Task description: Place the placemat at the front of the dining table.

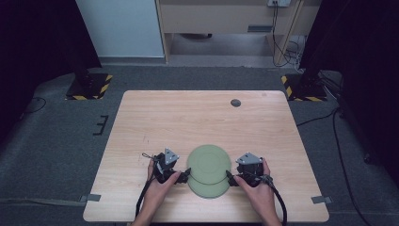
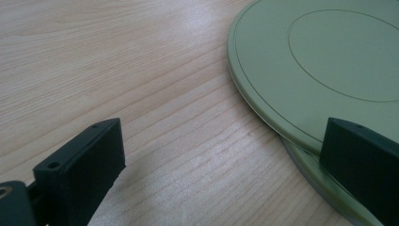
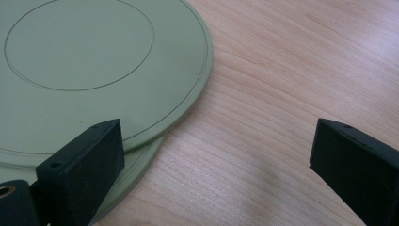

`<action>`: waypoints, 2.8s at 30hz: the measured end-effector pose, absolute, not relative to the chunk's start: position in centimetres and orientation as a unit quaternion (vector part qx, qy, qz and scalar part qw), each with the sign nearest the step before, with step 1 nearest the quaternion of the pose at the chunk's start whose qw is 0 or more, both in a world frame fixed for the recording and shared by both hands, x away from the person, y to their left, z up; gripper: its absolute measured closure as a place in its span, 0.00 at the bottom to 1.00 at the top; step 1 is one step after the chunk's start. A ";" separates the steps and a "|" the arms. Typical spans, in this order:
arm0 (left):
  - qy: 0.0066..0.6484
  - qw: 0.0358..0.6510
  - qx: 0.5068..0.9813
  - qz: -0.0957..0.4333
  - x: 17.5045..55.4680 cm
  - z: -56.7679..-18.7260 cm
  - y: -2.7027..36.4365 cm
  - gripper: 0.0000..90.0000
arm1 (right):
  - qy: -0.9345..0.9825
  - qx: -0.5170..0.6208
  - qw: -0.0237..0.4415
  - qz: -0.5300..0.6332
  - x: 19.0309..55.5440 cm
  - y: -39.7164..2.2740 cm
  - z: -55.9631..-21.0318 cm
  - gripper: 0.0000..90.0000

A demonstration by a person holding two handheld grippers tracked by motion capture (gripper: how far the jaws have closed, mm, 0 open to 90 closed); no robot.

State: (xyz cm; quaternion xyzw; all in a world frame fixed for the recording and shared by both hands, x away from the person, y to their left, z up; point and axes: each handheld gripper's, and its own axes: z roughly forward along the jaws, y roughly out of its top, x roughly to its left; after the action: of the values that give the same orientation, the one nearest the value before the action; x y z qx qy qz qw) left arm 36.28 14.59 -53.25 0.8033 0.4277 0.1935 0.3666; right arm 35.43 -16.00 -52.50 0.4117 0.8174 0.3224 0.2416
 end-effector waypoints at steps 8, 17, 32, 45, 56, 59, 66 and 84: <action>0.429 0.363 0.803 0.197 36.2 -53.2 14.5 0.00 | 0.816 0.411 0.247 0.322 35.4 -15.9 -52.5 0.06; 0.425 0.363 0.805 0.197 35.6 -53.1 14.5 0.02 | 0.824 0.399 0.240 0.322 34.5 -15.8 -52.2 0.07; 0.425 0.357 0.806 0.204 35.9 -53.2 14.1 0.00 | 0.823 0.402 0.241 0.322 35.0 -15.5 -52.5 0.03; 0.428 0.360 0.804 0.203 35.9 -53.2 14.2 0.02 | 0.831 0.396 0.236 0.312 35.0 -15.8 -52.0 0.06; 0.427 0.360 0.806 0.200 35.7 -53.2 14.5 0.02 | 0.849 0.393 0.199 0.292 36.7 -17.4 -50.3 0.06; 0.425 0.359 0.806 0.200 35.7 -53.2 14.5 0.03 | 0.854 0.388 0.201 0.282 37.6 -17.3 -49.6 0.06; 0.422 0.358 0.809 0.201 35.7 -53.1 14.5 0.03 | 0.864 0.377 0.189 0.275 39.5 -16.6 -48.3 0.09; 0.421 0.357 0.810 0.200 35.7 -53.0 14.5 0.03 | 0.875 0.370 0.153 0.272 42.5 -14.8 -47.6 0.15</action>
State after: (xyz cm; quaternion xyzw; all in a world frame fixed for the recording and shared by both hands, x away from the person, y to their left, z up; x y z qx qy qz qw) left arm 35.70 14.53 -53.04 0.8099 0.4206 0.1998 0.3568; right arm 42.55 -14.80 -47.60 0.3698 0.8751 0.2724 0.1528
